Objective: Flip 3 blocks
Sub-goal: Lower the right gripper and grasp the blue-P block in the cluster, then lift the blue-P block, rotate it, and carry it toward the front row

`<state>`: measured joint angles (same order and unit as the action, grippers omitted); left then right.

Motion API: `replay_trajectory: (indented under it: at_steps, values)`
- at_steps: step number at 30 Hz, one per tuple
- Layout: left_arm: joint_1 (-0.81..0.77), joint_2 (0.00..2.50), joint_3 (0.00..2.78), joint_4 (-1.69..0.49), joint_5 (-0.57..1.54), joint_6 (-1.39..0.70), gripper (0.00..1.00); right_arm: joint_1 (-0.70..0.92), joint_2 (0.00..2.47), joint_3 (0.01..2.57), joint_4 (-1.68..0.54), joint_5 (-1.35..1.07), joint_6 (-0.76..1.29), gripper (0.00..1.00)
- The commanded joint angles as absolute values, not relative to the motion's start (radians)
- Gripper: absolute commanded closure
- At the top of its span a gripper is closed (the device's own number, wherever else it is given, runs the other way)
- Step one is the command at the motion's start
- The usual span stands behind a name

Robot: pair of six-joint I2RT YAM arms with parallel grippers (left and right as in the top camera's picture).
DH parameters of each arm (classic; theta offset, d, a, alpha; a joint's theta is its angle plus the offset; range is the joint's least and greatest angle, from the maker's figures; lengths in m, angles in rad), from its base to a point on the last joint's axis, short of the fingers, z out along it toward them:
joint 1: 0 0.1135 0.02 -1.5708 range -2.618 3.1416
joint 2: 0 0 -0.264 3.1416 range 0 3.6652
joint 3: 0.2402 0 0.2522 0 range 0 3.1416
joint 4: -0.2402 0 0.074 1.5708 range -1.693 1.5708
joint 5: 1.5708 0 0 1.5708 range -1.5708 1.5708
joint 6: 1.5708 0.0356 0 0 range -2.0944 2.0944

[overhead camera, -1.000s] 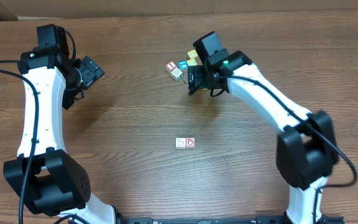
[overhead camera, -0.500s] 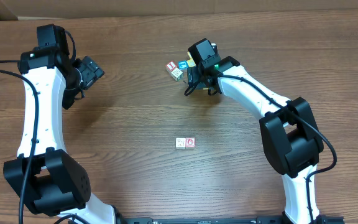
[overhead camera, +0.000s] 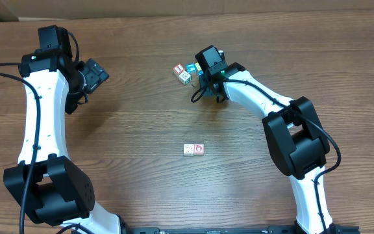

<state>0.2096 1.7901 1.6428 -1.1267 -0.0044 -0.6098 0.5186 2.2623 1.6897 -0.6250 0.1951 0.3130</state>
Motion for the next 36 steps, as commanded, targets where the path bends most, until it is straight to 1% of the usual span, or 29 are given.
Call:
replay_trajectory:
  at_steps: [1, 5, 6, 11, 12, 14, 17, 20, 21, 23, 24, 26, 27, 29, 31, 36]
  values:
    - [0.209, 1.797, 1.659, -1.126, -0.01, -0.602, 0.0, 0.515, 2.252, 1.712, -0.624, 0.209, 0.305, 0.63]
    - [0.209, 1.797, 1.659, -1.125, -0.01, -0.602, 0.0, 0.515, 2.211, 1.736, -0.674, 0.209, 0.306, 0.8]
    - [0.209, 1.797, 1.659, -1.126, -0.01, -0.602, 0.0, 0.515, 2.196, 1.744, -0.69, 0.209, 0.307, 0.81]
    - [0.209, 1.797, 1.658, -1.125, -0.01, -0.602, 0.0, 0.517, 2.089, 1.776, -0.814, 0.174, 0.307, 0.81]
    - [0.209, 1.797, 1.658, -1.126, -0.01, -0.602, 0.0, 0.517, 2.045, 1.776, -0.891, 0.112, 0.31, 0.81]
    - [0.209, 1.797, 1.658, -1.125, -0.01, -0.602, 0.0, 0.516, 2.014, 1.776, -0.973, 0.051, 0.31, 0.81]
    - [0.209, 1.797, 1.658, -1.126, -0.01, -0.602, 0.0, 0.516, 2.003, 1.776, -1.091, -0.038, 0.311, 0.8]
    - [0.209, 1.797, 1.658, -1.126, -0.01, -0.602, 0.0, 0.516, 2.005, 1.753, -1.177, -0.121, 0.319, 0.78]
    - [0.209, 1.797, 1.658, -1.125, -0.01, -0.602, 0.0, 0.516, 2.005, 1.737, -1.189, -0.146, 0.318, 0.73]
    - [0.209, 1.797, 1.659, -1.125, -0.01, -0.602, 0.0, 0.519, 2.005, 1.704, -1.195, -0.166, 0.322, 0.6]
    - [0.209, 1.797, 1.658, -1.125, -0.01, -0.602, 0.0, 0.519, 2.005, 1.689, -1.195, -0.166, 0.322, 0.5]
    - [0.209, 1.797, 1.658, -1.126, -0.01, -0.602, 0.0, 0.521, 2.005, 1.652, -1.192, -0.167, 0.328, 0.17]
    - [0.209, 1.797, 1.658, -1.125, -0.01, -0.602, 0.0, 0.521, 2.005, 1.64, -1.192, -0.167, 0.338, 0.11]
    - [0.209, 1.797, 1.659, -1.125, -0.01, -0.602, 0.0, 0.521, 2.005, 1.62, -1.191, -0.167, 0.344, 0.08]
    - [0.209, 1.797, 1.659, -1.126, -0.01, -0.602, 0.0, 0.521, 2.005, 1.616, -1.195, -0.167, 0.344, 0.07]
    - [0.209, 1.797, 1.658, -1.126, -0.01, -0.602, 0.0, 0.527, 2.001, 1.616, -1.225, -0.186, 0.344, 0.17]
